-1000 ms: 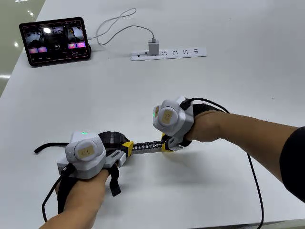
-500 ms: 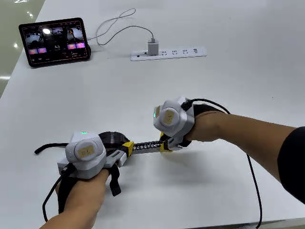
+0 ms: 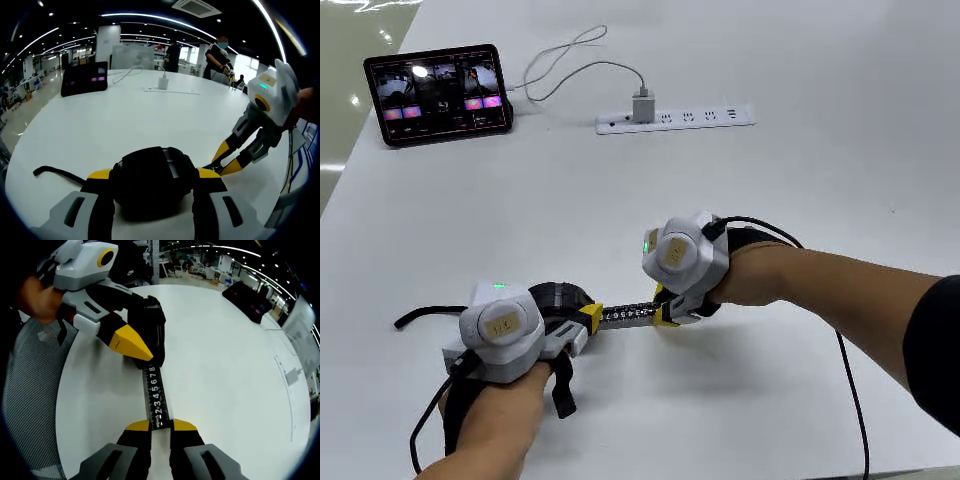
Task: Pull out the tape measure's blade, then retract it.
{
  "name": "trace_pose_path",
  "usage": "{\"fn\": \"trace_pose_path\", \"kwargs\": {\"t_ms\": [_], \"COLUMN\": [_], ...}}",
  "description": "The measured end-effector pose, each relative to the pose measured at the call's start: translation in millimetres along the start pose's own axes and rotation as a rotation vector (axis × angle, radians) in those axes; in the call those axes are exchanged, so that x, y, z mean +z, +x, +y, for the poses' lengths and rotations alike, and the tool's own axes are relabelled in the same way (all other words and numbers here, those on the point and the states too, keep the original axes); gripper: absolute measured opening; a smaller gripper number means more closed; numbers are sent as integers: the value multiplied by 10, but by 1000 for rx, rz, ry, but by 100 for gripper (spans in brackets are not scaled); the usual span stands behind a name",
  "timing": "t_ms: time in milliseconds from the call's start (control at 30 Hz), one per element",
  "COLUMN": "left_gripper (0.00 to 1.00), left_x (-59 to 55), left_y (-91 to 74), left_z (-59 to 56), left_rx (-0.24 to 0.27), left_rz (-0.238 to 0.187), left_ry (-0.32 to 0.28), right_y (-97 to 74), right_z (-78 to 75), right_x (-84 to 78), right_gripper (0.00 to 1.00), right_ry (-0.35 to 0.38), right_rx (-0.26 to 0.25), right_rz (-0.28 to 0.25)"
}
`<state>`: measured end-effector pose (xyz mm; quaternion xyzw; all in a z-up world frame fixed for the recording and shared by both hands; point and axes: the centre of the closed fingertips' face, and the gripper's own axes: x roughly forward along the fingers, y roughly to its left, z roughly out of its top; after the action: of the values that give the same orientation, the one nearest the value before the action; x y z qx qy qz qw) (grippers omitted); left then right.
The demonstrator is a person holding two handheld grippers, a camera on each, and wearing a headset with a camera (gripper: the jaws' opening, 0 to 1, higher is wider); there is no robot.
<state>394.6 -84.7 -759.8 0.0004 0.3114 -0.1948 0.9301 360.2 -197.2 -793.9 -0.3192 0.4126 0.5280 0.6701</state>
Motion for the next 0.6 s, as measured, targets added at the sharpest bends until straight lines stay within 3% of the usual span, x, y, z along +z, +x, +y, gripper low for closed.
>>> {"fn": "trace_pose_path", "kwargs": {"t_ms": [600], "left_gripper": [58], "left_x": [6], "left_y": [-12], "left_z": [4], "left_rx": [-14], "left_rz": [4], "left_ry": [-16], "right_y": [40], "right_z": [8], "right_x": [66], "right_gripper": [10], "right_ry": [9], "right_rx": [3], "right_rz": [-4]}}
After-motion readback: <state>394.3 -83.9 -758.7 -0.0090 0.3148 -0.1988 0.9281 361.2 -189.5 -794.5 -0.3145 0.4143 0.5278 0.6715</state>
